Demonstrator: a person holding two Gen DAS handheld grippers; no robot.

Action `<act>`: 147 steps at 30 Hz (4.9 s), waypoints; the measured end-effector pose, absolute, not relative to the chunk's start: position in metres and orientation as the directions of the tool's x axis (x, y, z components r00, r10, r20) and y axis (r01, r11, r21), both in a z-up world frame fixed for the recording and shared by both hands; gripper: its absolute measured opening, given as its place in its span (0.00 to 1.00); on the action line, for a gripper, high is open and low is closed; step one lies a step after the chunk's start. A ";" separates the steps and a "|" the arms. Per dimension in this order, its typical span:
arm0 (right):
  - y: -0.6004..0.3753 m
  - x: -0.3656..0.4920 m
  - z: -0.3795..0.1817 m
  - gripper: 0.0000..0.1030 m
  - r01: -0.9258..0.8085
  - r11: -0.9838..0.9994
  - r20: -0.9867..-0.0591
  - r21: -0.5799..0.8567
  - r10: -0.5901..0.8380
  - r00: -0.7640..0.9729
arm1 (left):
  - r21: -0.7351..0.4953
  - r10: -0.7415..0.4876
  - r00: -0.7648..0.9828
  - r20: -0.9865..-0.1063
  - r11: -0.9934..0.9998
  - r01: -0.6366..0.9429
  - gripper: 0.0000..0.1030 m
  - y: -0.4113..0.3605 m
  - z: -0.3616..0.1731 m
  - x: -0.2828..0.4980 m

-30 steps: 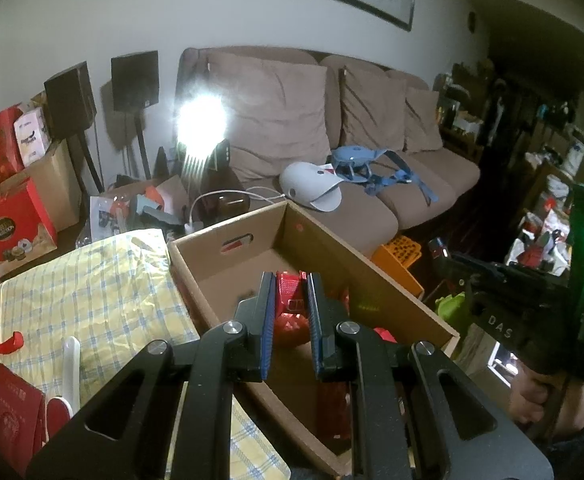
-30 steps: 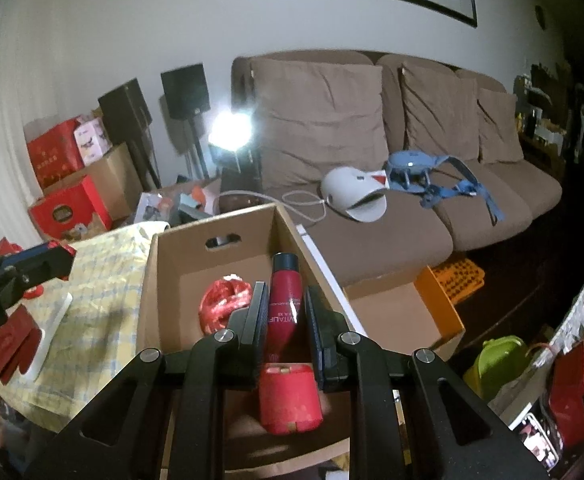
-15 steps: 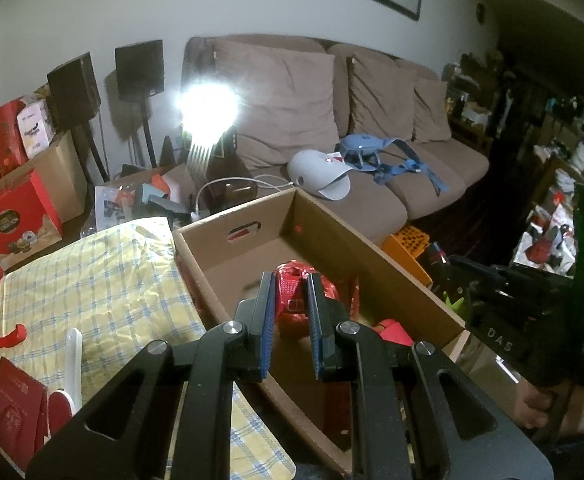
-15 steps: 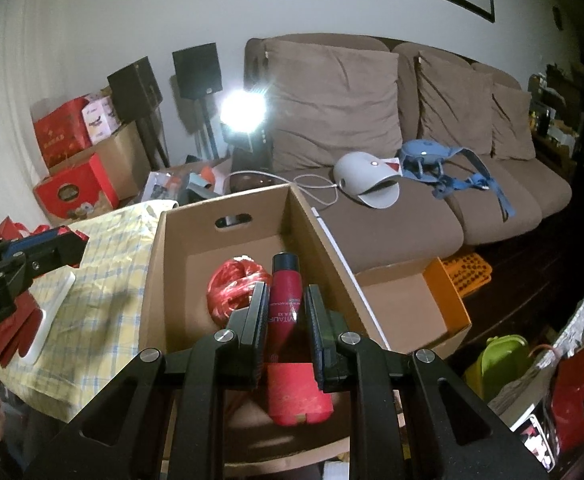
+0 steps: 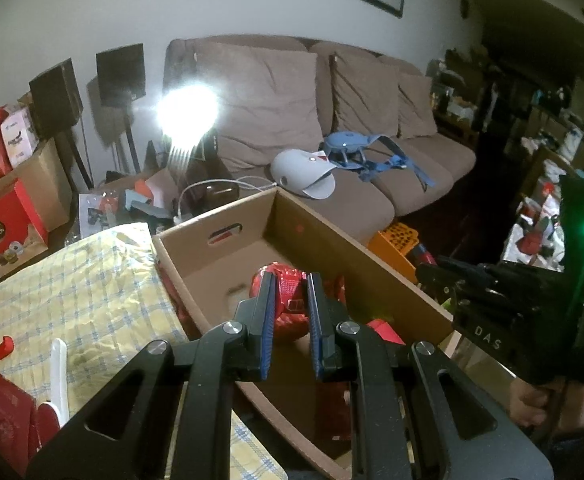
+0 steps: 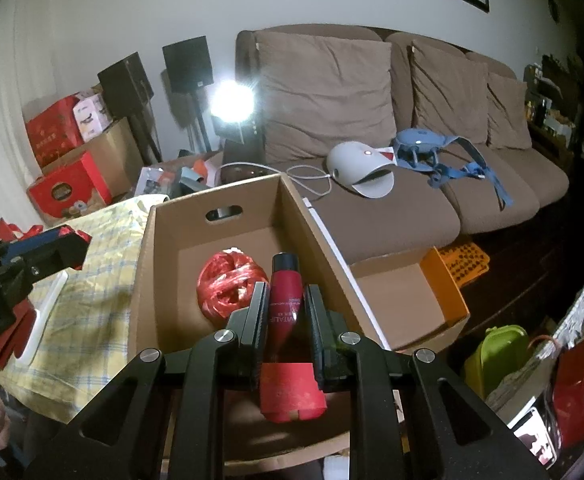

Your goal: Organize objects

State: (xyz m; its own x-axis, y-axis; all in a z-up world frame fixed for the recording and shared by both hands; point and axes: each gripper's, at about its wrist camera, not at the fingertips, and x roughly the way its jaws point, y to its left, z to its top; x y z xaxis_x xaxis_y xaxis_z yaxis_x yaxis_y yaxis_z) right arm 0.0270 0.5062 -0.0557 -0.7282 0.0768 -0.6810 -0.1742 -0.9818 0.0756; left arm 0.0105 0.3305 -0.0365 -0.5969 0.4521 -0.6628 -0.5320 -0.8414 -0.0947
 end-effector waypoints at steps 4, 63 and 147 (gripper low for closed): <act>0.506 0.025 -0.059 0.17 -0.178 -0.982 -0.688 0.068 0.083 -0.721 | -0.100 0.451 -0.591 -0.668 -0.842 -0.530 0.14 0.331 -0.041 0.007; 0.487 0.001 -0.098 0.17 -0.130 -0.990 -0.769 0.057 0.040 -0.638 | -0.155 0.433 -0.501 -0.749 -0.850 -0.504 0.14 0.331 -0.097 -0.015; 0.473 -0.016 -0.138 0.17 -0.079 -0.995 -0.843 0.061 -0.009 -0.538 | -0.174 0.409 -0.453 -0.792 -0.863 -0.474 0.14 0.332 -0.136 -0.030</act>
State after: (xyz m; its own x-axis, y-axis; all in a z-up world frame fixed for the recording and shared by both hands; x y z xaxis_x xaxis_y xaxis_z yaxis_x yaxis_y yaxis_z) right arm -0.0164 0.4731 -0.1381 -0.5377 -0.0087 -0.8431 -0.0794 -0.9950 0.0609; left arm -0.0300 0.3321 -0.1357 -0.4529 0.4085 -0.7925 -0.4743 -0.8630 -0.1739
